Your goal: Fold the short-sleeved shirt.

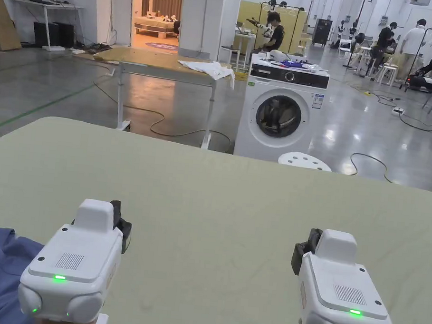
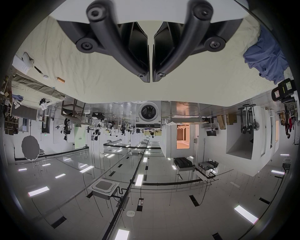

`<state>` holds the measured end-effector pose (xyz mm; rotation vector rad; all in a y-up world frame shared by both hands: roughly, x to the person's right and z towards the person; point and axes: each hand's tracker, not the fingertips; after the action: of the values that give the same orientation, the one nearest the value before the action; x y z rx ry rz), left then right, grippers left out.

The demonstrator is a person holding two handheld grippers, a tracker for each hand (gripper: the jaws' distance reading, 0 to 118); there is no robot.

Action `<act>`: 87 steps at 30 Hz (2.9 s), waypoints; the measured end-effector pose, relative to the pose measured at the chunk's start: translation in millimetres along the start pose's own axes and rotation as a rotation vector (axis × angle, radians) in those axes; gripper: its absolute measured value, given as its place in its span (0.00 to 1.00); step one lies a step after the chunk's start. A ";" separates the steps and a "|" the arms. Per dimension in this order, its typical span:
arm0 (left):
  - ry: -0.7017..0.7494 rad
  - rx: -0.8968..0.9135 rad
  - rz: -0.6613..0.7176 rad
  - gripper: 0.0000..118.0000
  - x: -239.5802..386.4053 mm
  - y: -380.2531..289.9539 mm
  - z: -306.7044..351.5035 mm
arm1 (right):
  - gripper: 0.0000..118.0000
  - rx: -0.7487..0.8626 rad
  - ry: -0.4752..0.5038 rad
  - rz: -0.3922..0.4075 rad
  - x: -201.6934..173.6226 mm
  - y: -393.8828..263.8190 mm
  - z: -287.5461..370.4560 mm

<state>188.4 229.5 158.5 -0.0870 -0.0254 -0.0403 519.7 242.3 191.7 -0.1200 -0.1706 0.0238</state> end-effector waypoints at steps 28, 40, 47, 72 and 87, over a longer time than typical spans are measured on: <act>-0.013 -0.007 0.033 0.00 -1.7 3.7 1.5 | 0.02 -0.015 -0.015 -0.042 9.0 3.7 -1.8; -0.057 0.009 0.487 0.00 -36.1 12.4 4.7 | 0.01 -0.015 0.041 -0.393 35.7 15.1 -2.4; 0.049 -0.040 -0.777 0.00 27.0 0.3 -5.9 | 0.02 0.106 0.055 0.973 -36.2 0.4 -5.0; -0.038 0.033 0.247 0.00 -41.6 15.9 18.7 | 0.01 -0.011 -0.002 -0.114 -7.9 0.5 -4.7; 0.117 -0.568 0.072 0.00 -199.9 -0.3 39.6 | 0.01 -0.123 0.077 -0.035 -41.4 -16.3 -26.0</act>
<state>-12.2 240.4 192.5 -0.6529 0.1077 0.0209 483.6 221.8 161.3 -0.2400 -0.0973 -0.0260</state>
